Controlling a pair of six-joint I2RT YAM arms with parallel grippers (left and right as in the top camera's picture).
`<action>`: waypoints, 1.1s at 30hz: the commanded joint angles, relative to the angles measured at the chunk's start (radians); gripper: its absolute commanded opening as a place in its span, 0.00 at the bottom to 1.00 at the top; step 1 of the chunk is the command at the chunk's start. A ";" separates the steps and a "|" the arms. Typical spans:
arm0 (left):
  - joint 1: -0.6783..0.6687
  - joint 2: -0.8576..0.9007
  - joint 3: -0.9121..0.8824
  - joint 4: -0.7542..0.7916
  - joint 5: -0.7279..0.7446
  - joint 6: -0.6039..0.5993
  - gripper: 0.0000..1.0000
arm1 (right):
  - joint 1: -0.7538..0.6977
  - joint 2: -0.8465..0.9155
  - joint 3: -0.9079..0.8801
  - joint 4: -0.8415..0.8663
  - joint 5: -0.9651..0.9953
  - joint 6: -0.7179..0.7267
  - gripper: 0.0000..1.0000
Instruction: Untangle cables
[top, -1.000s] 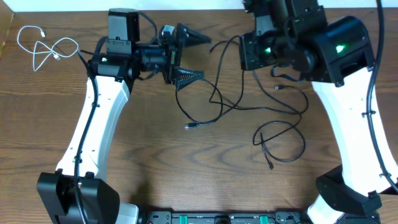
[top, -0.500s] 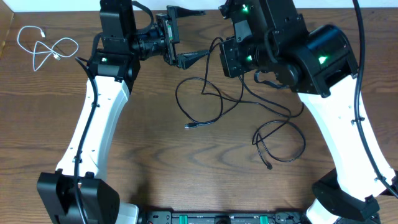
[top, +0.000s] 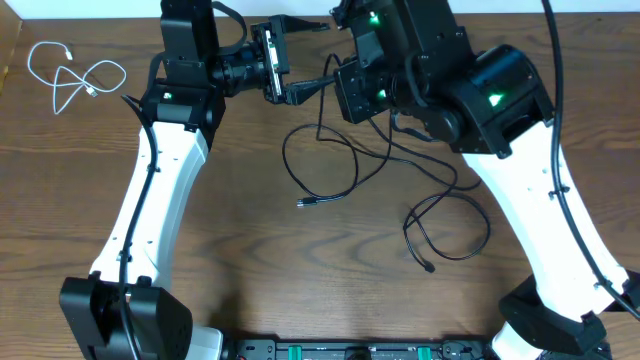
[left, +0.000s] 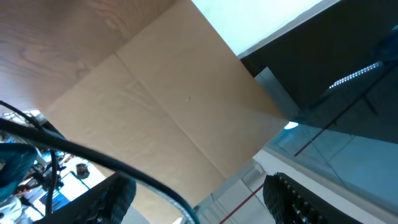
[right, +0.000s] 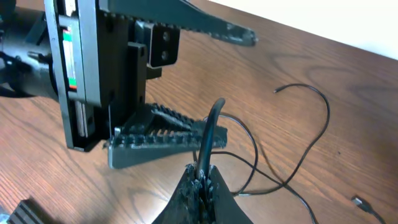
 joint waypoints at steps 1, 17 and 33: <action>-0.002 -0.015 0.013 0.006 0.034 -0.009 0.71 | 0.005 0.000 -0.008 0.019 0.005 -0.015 0.01; -0.002 -0.015 0.013 0.006 0.035 -0.009 0.19 | 0.019 0.000 -0.008 0.011 0.000 -0.014 0.01; -0.035 -0.016 0.014 0.285 0.066 0.082 0.07 | -0.032 -0.066 -0.007 -0.004 0.019 -0.013 0.99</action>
